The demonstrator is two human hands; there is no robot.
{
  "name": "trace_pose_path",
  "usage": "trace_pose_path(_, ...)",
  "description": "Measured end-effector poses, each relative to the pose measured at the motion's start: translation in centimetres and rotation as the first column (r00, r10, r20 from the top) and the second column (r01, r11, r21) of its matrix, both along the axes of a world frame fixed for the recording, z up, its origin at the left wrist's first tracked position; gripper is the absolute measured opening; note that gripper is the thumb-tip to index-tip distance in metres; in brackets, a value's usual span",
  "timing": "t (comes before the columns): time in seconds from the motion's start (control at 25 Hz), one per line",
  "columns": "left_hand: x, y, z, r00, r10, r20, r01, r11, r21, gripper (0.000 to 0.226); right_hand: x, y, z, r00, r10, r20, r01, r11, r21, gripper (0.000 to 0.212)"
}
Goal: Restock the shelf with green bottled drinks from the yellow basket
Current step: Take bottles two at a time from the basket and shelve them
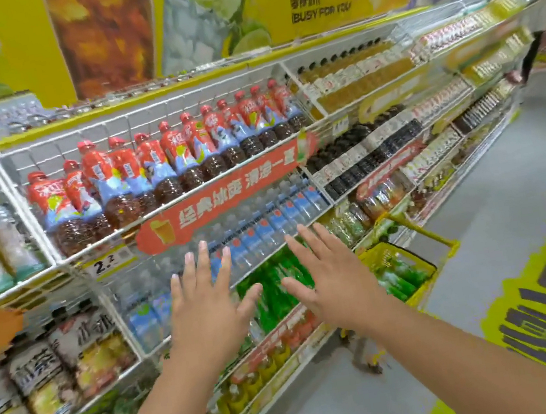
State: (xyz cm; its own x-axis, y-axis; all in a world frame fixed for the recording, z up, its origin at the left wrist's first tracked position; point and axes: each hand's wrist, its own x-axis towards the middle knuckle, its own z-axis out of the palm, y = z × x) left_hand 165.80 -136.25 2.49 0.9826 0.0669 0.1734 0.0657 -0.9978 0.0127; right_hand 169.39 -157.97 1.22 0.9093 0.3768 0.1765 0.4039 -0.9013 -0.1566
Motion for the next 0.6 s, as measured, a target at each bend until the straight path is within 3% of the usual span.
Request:
trace_pose_path(0.2,6.4,-13.5,-0.1,0.996,-0.073,0.046,0.075,0.997,-0.036,0.085,6.0,-13.6,0.5,0.998,-0.018,0.055,0.017,1.0,0.015,0.088)
trace_pose_path(0.32,9.7,-20.4,-0.1,0.993,-0.106,0.059,0.109,0.993,-0.049,0.087,9.4,-20.5,0.8,0.995,-0.043,0.095,0.041,0.999,0.022,0.083)
trace_pose_path(0.6,18.3,-29.4,-1.4,0.985,-0.164,0.057,0.166,0.985,-0.036,0.094,17.5,-30.0,-0.5,0.984,-0.096,0.149,0.085,0.993,0.081,0.082)
